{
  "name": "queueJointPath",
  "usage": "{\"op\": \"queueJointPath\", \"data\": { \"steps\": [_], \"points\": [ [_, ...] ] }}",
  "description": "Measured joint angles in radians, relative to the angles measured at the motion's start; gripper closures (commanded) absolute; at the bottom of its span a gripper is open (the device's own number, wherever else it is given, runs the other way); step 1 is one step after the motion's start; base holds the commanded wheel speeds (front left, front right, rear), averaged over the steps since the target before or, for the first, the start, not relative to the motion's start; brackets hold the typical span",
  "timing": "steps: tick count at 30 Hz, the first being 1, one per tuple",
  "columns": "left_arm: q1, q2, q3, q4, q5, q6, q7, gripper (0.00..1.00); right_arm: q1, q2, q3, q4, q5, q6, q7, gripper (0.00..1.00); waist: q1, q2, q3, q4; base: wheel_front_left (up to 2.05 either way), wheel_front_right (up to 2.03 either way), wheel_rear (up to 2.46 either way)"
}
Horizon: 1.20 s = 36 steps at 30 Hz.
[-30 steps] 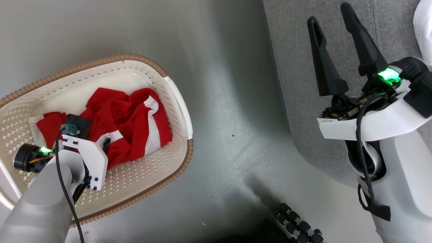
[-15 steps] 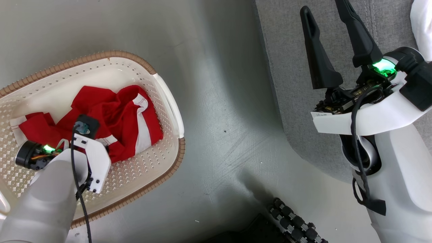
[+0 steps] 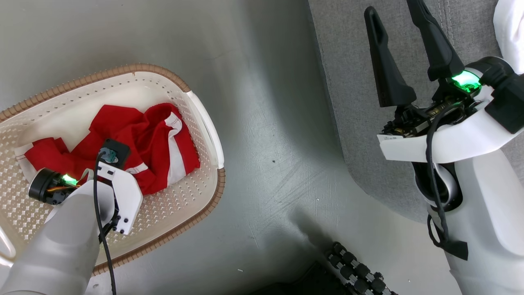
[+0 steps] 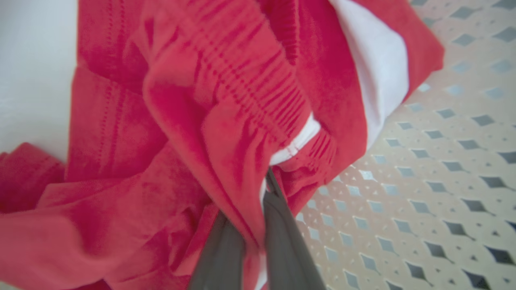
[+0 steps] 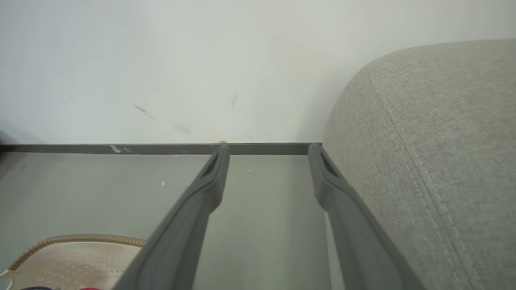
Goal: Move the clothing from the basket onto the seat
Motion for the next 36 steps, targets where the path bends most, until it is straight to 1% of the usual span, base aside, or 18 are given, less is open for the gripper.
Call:
{"op": "queueJointPath", "data": {
  "steps": [5,11,20,32,36],
  "points": [
    [-0.001,0.004,-0.012,-0.022,-0.006,0.000,-0.027,1.00,-0.018,0.000,-0.005,0.000,0.000,0.000,0.000,0.00,0.0000,0.0000,-0.009,0.004,0.00,0.00,0.00],
    [-0.027,0.022,-0.023,-0.062,-0.031,0.000,-0.075,1.00,-0.039,0.001,-0.011,0.001,-0.006,0.000,0.000,0.00,0.0000,0.0000,-0.025,0.014,0.00,0.00,0.00],
    [-0.040,0.026,-0.047,-0.118,-0.073,0.000,-0.160,1.00,-0.067,0.001,-0.016,0.002,-0.009,0.000,0.000,0.00,0.0000,0.0000,-0.060,0.034,0.00,0.00,0.00],
    [-0.028,0.035,-0.086,-0.196,-0.124,0.000,-0.272,1.00,-0.078,-0.005,-0.020,0.028,-0.010,0.000,0.000,0.00,0.0000,0.0000,-0.135,0.068,0.00,0.00,0.00],
    [-0.008,0.048,-0.095,-0.212,-0.139,0.000,-0.304,1.00,-0.078,-0.013,-0.024,0.033,-0.009,0.000,0.000,0.00,0.0000,0.0000,-0.167,0.082,0.00,0.00,0.00]
  ]
}}
